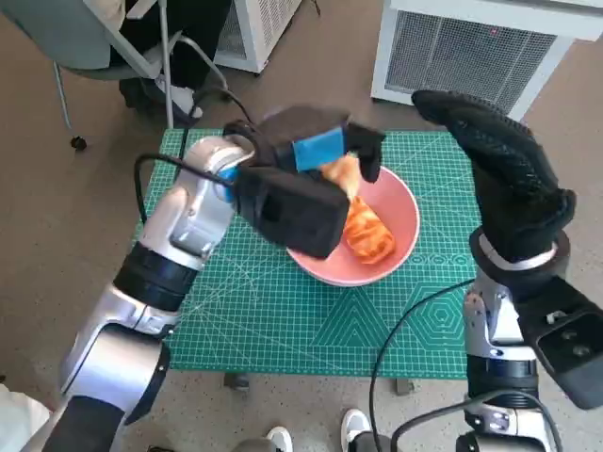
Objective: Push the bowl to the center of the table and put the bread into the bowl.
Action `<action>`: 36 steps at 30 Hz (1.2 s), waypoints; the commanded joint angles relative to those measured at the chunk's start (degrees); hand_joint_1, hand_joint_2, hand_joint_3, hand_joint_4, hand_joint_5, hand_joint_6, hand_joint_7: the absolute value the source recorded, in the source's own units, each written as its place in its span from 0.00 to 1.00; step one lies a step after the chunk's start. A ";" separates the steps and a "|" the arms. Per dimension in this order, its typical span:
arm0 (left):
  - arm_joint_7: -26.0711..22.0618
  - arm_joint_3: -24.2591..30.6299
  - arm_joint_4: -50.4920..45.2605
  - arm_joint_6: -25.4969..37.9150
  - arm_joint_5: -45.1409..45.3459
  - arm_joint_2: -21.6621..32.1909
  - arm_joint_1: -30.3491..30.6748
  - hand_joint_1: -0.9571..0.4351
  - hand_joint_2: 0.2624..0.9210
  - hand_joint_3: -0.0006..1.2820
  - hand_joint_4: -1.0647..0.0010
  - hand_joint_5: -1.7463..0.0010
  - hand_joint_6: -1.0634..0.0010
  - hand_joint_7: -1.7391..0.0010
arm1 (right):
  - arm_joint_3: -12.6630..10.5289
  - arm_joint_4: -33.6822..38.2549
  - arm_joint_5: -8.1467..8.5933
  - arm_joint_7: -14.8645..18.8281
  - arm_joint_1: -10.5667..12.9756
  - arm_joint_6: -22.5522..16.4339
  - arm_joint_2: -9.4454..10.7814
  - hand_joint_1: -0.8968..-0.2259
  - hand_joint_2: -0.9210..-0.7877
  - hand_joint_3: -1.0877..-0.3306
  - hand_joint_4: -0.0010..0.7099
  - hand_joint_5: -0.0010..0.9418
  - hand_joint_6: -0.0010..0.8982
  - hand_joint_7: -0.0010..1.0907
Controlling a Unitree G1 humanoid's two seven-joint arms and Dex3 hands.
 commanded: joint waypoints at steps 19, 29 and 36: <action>25.90 23.56 -7.78 -27.28 -21.87 -6.57 13.22 0.28 1.00 0.18 0.99 1.00 0.90 0.99 | -3.42 7.64 -3.06 -6.87 -6.51 -0.14 0.13 0.48 0.00 0.44 0.19 0.30 0.00 0.64; 28.26 27.48 -10.36 -30.87 -30.20 -9.66 16.67 0.25 1.00 0.31 0.89 0.97 0.82 0.96 | -2.86 9.71 -3.02 -7.68 -9.89 1.20 0.43 0.48 0.00 0.43 0.24 0.20 0.00 0.60; 26.25 28.21 -14.61 -27.25 -36.05 -10.79 18.88 0.25 1.00 0.27 0.85 0.98 0.77 0.95 | -2.30 10.68 -3.64 -7.95 -10.87 1.66 0.30 0.48 0.00 0.43 0.26 0.17 0.00 0.61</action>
